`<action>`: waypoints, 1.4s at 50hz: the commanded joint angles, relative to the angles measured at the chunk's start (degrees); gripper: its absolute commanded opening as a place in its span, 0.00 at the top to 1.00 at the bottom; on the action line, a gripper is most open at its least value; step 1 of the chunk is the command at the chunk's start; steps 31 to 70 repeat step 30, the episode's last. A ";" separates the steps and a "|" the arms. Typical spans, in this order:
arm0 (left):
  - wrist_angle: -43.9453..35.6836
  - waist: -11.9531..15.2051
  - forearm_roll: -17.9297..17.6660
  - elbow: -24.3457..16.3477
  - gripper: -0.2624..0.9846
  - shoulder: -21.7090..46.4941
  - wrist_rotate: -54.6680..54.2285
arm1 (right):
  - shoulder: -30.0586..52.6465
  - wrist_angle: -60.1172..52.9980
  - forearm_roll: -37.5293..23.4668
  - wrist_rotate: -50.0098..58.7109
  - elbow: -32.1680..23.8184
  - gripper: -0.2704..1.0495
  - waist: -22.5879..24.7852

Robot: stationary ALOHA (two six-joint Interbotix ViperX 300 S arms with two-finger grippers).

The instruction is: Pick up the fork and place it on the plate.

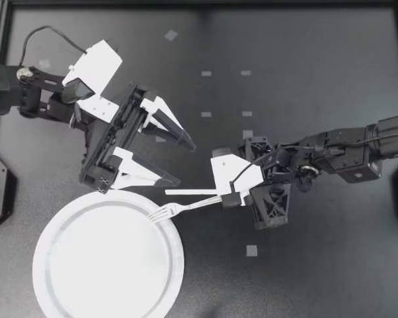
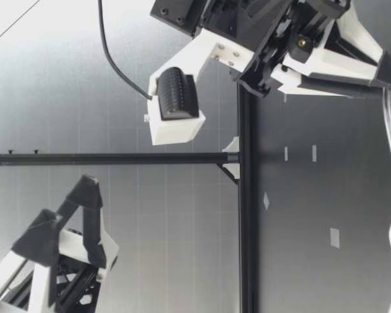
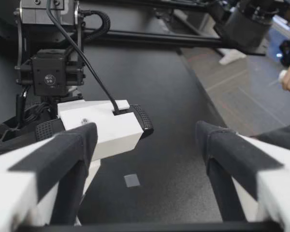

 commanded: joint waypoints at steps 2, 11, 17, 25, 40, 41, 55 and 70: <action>0.18 -0.09 -0.18 -0.53 0.18 -1.14 0.09 | -0.70 -0.44 0.00 0.00 -1.32 0.54 -0.18; 0.09 -0.09 -0.18 -0.18 0.18 -0.97 0.18 | -0.53 -0.35 0.00 0.00 -1.85 0.40 -0.26; 0.09 -0.18 -0.18 0.09 0.18 -1.14 0.18 | -0.97 0.35 0.09 0.09 -2.29 0.39 -0.18; 0.09 -0.09 -0.18 0.35 0.18 -1.58 0.18 | -3.78 1.93 0.09 -0.44 -2.37 0.39 -0.18; -0.35 -0.09 -0.18 0.35 0.18 -1.93 0.44 | -7.65 1.49 0.09 -0.53 -2.55 0.39 -0.26; -0.35 -0.09 -0.18 0.35 0.18 -1.93 0.44 | -7.65 1.49 0.09 -0.53 -2.55 0.39 -0.26; -0.35 -0.09 -0.18 0.35 0.18 -1.93 0.44 | -7.65 1.49 0.09 -0.53 -2.55 0.39 -0.26; -0.35 -0.09 -0.18 0.35 0.18 -1.93 0.44 | -7.65 1.49 0.09 -0.53 -2.55 0.39 -0.26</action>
